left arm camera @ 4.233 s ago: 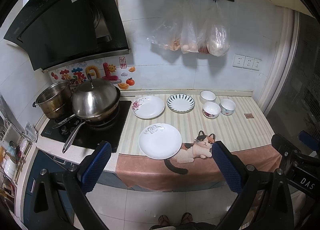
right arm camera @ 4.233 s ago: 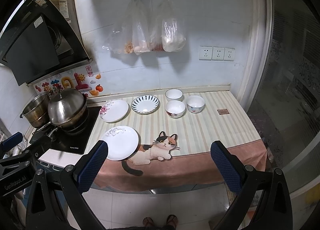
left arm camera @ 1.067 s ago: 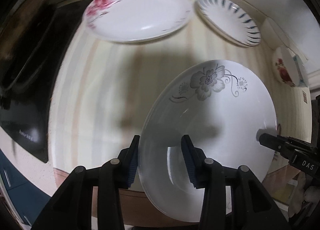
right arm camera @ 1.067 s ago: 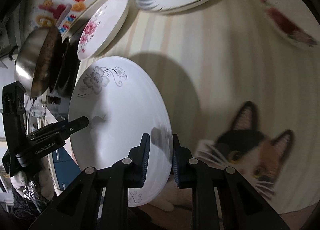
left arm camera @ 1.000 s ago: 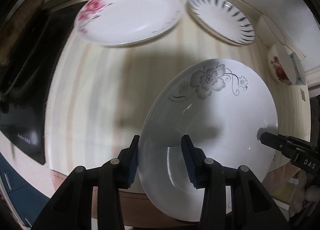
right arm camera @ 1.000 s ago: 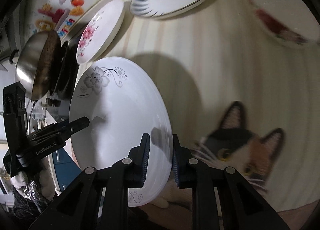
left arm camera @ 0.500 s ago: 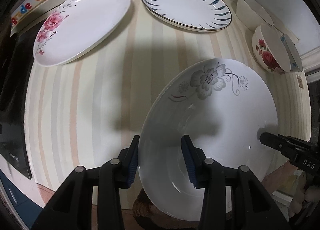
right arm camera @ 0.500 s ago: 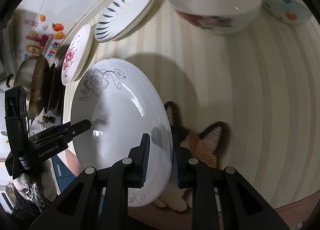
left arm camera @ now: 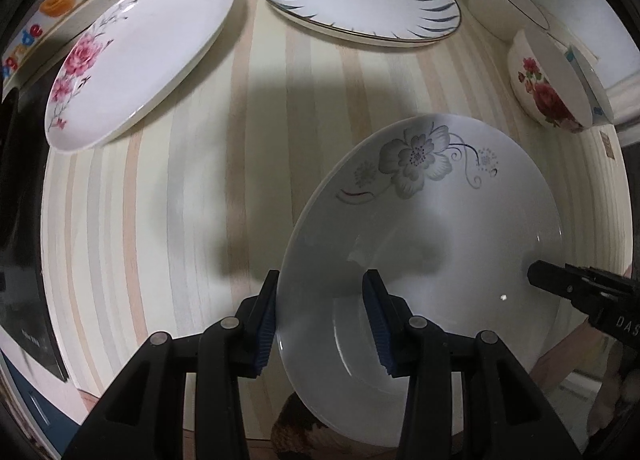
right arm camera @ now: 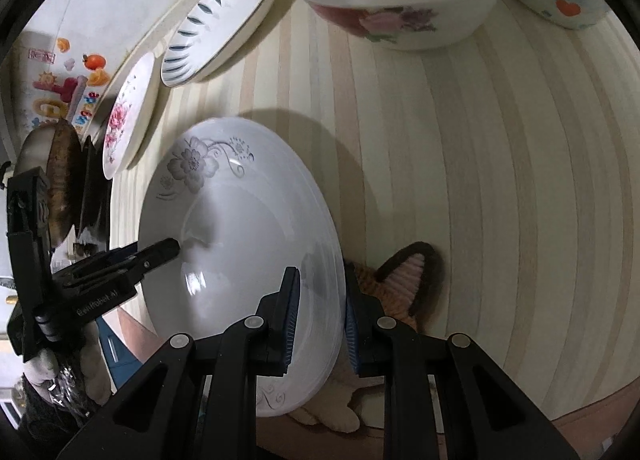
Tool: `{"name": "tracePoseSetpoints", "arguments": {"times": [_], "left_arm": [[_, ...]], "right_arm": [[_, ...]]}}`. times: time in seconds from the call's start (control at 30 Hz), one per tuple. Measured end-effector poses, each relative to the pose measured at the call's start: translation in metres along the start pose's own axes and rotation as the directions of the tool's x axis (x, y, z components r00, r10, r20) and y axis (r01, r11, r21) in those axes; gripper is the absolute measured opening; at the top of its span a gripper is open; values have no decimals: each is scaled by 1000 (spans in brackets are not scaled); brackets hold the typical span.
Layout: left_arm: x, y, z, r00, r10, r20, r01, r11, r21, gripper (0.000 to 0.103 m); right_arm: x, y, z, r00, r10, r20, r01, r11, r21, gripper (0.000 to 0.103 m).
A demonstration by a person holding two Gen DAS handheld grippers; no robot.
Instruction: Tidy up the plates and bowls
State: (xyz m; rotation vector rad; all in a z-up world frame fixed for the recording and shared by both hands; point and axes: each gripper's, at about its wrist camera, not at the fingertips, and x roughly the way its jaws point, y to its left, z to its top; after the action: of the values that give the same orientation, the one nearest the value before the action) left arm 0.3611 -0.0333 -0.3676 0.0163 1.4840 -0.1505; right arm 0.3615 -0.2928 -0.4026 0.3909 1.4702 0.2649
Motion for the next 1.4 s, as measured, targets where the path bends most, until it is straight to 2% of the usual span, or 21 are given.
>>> {"name": "tracePoseSetpoints", "arguments": {"times": [0.1,0.23,0.27,0.3,0.33,0.37,0.4,0.47,0.57,0.7,0.87,0.97,1.0,1.07,1.2,1.23,1.3,1.4], "left_arm": [[-22,17,2,999,-7,45,9,1000,-28,39],[-62,78,1,991,2,134,22,983,-180,41],[-67,94,4,989,-5,150,39,974,-224,41],[-68,110,11,987,-12,163,56,963,-265,41],[-66,123,17,985,-16,174,69,951,-302,41],[-63,129,19,983,-21,183,81,942,-326,41],[-58,142,27,983,-24,183,88,932,-352,41],[-50,162,34,983,-33,182,104,914,-393,41],[-37,185,48,983,-11,185,92,895,-437,41],[-20,202,54,987,-11,163,87,879,-468,41],[-9,204,63,987,-16,158,92,869,-487,41],[-1,208,71,987,-19,160,96,864,-494,39],[0,208,71,986,-22,165,102,863,-495,32],[1,207,70,986,-7,166,90,863,-497,32],[6,197,72,985,13,173,73,872,-484,32],[7,196,85,985,11,172,74,874,-480,32],[8,193,86,985,11,173,73,878,-473,32],[-2,185,85,982,9,187,79,884,-460,32]], "right_arm": [[-3,0,3,1000,2,-25,-1,1000,19,25],[-51,9,15,999,-2,35,0,998,63,27],[-64,18,22,998,25,59,-28,998,59,30],[-74,31,31,995,49,82,-52,998,39,37],[-83,52,44,992,66,107,-66,998,-5,44],[-84,70,56,989,83,120,-78,996,-49,47],[-81,92,71,986,110,123,-98,990,-99,50],[-61,136,108,981,153,118,-130,975,-182,50],[-15,192,158,985,142,97,-108,950,-293,50],[51,245,213,995,95,31,-76,915,-396,50],[91,265,240,1000,26,5,-22,895,-445,44],[107,267,256,1000,13,-9,-15,895,-446,33],[110,265,260,1000,14,-16,-20,897,-441,28],[118,264,265,1000,15,-28,-26,901,-433,22],[120,262,266,999,25,-22,-32,893,-449,19],[120,262,265,999,29,-24,-37,894,-447,18],[120,260,263,999,35,-26,-43,894,-446,18],[114,255,257,999,48,-19,-51,897,-439,18]]}}
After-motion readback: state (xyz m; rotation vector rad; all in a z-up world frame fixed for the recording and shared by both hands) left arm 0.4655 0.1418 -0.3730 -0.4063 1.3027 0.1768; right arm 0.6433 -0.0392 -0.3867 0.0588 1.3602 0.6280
